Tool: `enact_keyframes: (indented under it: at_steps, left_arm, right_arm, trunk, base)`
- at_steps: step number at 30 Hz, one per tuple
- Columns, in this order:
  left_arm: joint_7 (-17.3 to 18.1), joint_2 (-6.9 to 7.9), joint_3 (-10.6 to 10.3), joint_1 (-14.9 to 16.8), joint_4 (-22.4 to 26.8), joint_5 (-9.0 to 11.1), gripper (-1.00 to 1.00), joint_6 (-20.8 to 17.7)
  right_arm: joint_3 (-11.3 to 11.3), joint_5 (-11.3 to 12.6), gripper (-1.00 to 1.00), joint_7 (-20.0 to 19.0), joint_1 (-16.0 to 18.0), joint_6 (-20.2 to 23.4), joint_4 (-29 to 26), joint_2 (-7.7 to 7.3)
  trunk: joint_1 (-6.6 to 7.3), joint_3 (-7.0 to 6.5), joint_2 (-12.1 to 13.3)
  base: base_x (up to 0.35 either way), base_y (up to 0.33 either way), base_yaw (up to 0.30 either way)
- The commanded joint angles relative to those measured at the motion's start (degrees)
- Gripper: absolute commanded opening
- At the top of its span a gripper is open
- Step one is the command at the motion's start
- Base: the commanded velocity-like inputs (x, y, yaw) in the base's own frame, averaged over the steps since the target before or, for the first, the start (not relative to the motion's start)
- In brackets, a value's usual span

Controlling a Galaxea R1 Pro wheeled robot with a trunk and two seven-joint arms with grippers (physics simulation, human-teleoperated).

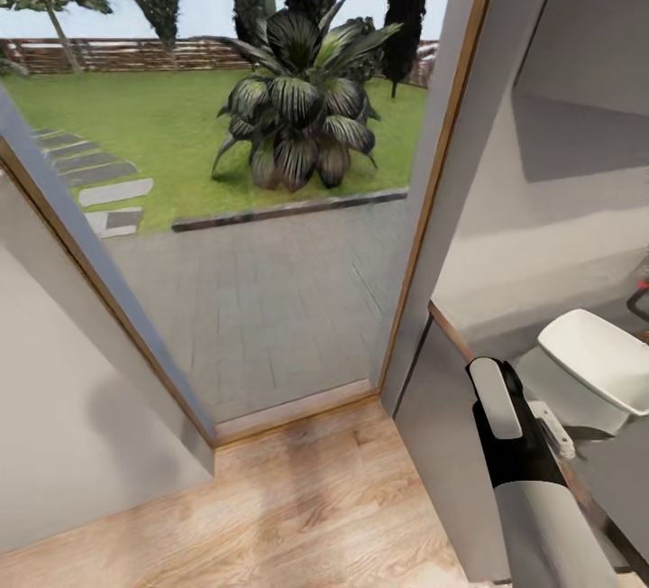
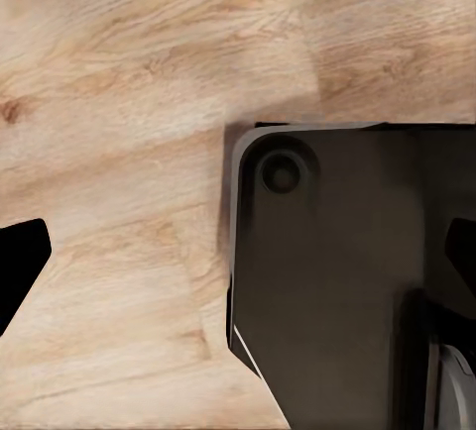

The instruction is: In the kitchen, take the Vidalia onion out of the sink, dice it on the chopping board with the paring knife, put the diced onion into the bowl on the countertop, then place both the paring knife and the chopping board into the sink.

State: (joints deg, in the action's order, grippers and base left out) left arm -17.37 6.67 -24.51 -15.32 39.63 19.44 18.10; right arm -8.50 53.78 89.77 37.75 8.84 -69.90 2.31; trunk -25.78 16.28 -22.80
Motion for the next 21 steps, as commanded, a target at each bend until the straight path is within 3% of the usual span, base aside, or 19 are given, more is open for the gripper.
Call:
enact_keyframes:
  at_steps: [1,7,9,11,14,21]
  left_arm:
    - [-0.5,0.10,-0.5,0.0,0.1,0.5,1.00,0.2]
    - [-0.5,0.10,-0.5,0.0,0.1,0.5,1.00,0.2]
    - [-0.5,0.10,-0.5,0.0,0.1,0.5,1.00,0.2]
    - [-0.5,0.10,-0.5,0.0,0.1,0.5,1.00,0.2]
    - [-0.5,-0.11,-0.5,0.0,0.1,0.5,1.00,0.2]
    - [-0.5,-0.33,-0.5,0.0,0.1,0.4,1.00,0.2]
  right_arm:
    - [-0.1,0.2,-1.00,0.2,0.0,0.6,-0.1,0.05]
    - [0.3,0.2,-1.00,0.2,0.0,0.6,-0.1,0.13]
    - [1.6,0.1,-1.00,0.2,0.0,0.6,-0.7,0.06]
    - [5.0,-0.1,-1.00,0.2,0.0,0.6,-2.6,-0.21]
    - [7.2,-0.3,-1.00,0.2,0.0,0.6,-5.6,-0.35]
    - [10.5,-0.3,-1.00,0.2,0.0,4.7,-12.7,-0.32]
  trunk:
    - [0.00,0.10,-0.1]
    - [0.00,0.10,-0.1]
    - [0.00,0.10,-0.1]
    - [0.00,0.10,-0.1]
    - [0.00,0.10,-0.1]
    - [0.00,0.10,-0.1]
  base:
    - [-0.335,0.000,0.000]
    - [-0.337,0.000,0.000]
    - [-0.338,0.000,0.000]
    - [-0.338,0.000,0.000]
    - [-0.338,0.000,0.000]
    - [-0.181,0.000,0.000]
